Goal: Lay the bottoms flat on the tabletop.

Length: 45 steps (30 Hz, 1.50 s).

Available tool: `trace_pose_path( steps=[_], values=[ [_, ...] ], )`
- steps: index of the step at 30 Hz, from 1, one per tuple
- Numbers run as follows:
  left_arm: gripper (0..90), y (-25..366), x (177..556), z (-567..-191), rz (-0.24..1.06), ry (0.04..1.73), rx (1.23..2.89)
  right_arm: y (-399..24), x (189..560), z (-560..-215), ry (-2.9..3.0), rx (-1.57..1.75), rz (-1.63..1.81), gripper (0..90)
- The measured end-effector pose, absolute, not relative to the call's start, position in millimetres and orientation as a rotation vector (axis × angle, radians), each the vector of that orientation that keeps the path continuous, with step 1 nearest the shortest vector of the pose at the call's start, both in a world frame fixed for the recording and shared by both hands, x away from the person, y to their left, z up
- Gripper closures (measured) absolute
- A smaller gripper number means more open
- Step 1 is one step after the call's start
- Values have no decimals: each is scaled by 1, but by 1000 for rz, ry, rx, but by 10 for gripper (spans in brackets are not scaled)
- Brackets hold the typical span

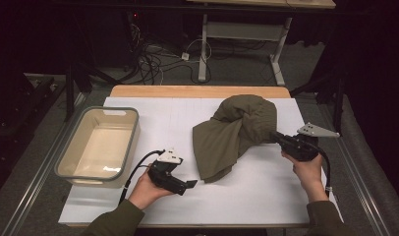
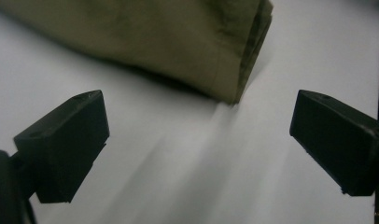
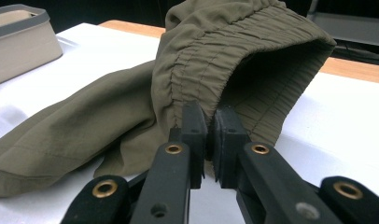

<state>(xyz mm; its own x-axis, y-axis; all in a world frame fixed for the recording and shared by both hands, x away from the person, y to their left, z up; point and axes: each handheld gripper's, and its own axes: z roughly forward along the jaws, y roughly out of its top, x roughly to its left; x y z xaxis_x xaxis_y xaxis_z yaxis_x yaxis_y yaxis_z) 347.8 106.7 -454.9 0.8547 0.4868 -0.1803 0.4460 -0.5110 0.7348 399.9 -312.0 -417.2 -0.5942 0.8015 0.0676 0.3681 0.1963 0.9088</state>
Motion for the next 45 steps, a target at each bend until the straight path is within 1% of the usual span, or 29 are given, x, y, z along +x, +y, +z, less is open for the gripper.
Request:
trace_pose_path(
  steps=[6,9,15,18,19,21,24,25,26,28,29,31,35,39,45],
  values=[
    [41,70,358,-452,34,602,2216,-312,400,-418,2058,1092,1377,855],
    [67,53,364,-452,27,573,2221,-312,400,-418,2060,1093,1379,855],
    [68,23,373,-459,48,553,2264,-312,400,-419,2063,1094,1382,856],
    [101,13,376,-464,66,549,2282,-312,400,-418,2063,1093,1383,855],
    [126,10,376,-465,82,547,2284,-312,400,-418,2063,1093,1382,856],
    [182,7,379,-468,104,566,2283,-312,400,-418,2064,1094,1383,856],
    [430,9,381,-469,101,563,2278,-312,400,-418,2063,1092,1381,856],
    [540,10,381,-469,91,555,2281,-312,400,-418,2062,1090,1382,856],
    [630,12,381,-468,82,547,2273,-312,400,-418,2062,1089,1380,856],
    [782,17,380,-466,82,540,2268,-313,400,-418,2060,1091,1382,856],
    [821,20,380,-464,75,544,2257,-313,400,-418,2059,1089,1381,856],
    [835,27,380,-461,50,554,2245,-313,400,-417,2054,1092,1378,856],
    [837,43,374,-451,38,563,2227,-316,400,-416,2042,1092,1372,856],
    [838,60,368,-443,49,575,2223,-319,401,-415,2031,1100,1369,855],
    [838,84,358,-448,38,600,2246,-321,409,-412,2012,1108,1357,856]
  ],
)
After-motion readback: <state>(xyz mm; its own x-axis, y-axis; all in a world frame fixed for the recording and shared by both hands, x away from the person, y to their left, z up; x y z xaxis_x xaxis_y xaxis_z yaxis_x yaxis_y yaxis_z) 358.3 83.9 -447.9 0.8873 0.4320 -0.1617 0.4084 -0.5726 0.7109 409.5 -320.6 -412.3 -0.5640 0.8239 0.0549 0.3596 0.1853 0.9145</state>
